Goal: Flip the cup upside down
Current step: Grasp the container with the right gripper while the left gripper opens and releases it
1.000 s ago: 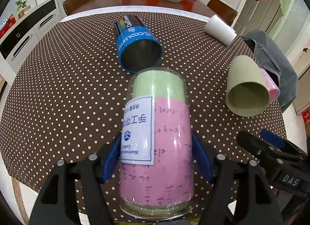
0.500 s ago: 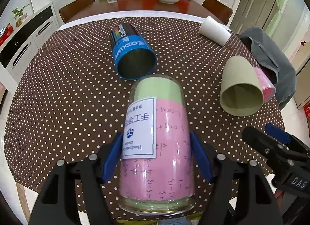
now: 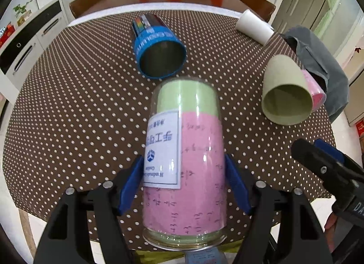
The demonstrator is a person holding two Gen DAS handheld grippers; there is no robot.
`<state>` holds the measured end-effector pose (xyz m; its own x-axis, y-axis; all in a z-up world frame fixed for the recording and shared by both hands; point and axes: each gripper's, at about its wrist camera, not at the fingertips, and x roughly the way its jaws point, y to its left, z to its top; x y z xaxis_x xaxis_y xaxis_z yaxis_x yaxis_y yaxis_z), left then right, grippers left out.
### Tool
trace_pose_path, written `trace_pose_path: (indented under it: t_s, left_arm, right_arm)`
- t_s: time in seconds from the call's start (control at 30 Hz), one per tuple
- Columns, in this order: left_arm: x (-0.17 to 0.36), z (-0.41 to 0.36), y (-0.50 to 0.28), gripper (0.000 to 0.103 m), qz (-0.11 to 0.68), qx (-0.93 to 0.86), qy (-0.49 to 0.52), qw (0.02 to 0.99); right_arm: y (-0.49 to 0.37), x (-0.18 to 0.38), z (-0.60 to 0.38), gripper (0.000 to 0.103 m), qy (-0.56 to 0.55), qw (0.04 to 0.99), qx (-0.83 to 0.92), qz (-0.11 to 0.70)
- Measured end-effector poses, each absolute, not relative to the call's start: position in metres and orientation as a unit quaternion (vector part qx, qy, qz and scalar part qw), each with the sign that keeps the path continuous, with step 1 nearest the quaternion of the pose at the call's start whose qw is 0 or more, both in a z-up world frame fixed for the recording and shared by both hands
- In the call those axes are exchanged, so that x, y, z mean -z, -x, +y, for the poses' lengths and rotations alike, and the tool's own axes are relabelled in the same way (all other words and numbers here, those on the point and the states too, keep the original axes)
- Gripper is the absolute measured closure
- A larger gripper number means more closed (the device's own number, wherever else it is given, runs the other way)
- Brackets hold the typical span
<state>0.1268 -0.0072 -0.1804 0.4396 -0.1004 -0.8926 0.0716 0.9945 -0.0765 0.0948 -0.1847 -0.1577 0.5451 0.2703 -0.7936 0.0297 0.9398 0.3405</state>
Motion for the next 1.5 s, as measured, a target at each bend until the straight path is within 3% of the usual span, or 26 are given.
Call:
trace_pose_path:
  t_s: [0.8, 1.2, 1.5]
  left_arm:
    - [0.119, 0.034, -0.129, 0.033, 0.454, 0.031, -0.004, 0.891]
    - [0.14, 0.108, -0.145, 0.033, 0.479, 0.017, 0.049, 0.877]
    - [0.163, 0.148, -0.154, 0.033, 0.502, 0.009, 0.067, 0.862]
  right_arm:
    - [-0.112, 0.117, -0.13, 0.006, -0.113, 0.883, -0.095, 0.446]
    - [-0.139, 0.136, -0.061, 0.006, -0.085, 0.853, -0.128, 0.498]
    - [-0.165, 0.173, -0.038, 0.006, -0.13, 0.797, -0.152, 0.57]
